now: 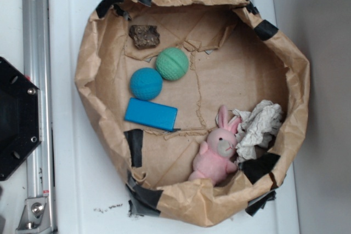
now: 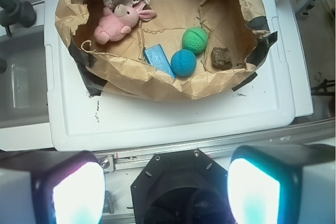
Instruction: Grab the blue block.
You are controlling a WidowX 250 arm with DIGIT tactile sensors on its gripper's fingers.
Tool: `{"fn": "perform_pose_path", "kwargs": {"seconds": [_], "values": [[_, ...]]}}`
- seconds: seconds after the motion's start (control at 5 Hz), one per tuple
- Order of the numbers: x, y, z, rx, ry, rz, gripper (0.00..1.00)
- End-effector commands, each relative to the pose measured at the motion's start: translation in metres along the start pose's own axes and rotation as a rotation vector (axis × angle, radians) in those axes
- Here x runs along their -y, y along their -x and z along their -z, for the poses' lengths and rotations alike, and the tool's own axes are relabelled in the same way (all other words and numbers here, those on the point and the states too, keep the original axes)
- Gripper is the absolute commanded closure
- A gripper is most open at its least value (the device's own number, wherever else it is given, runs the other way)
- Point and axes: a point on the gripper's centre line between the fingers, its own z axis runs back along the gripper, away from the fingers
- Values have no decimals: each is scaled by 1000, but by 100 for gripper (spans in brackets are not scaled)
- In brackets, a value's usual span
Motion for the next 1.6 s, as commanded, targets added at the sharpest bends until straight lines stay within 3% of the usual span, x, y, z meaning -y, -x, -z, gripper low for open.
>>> {"fn": "perform_pose_path", "kwargs": {"seconds": [0.0,0.2,1.0,1.2,1.4], "values": [[0,0,0,0,0,0,0],[-2,-1,15,-30,-66,-118,0],[-2,-1,15,-30,-66,-118,0],[-2,-48,39,22,-103,-96,0],[-3,-95,71,34,-98,28,0]]}}
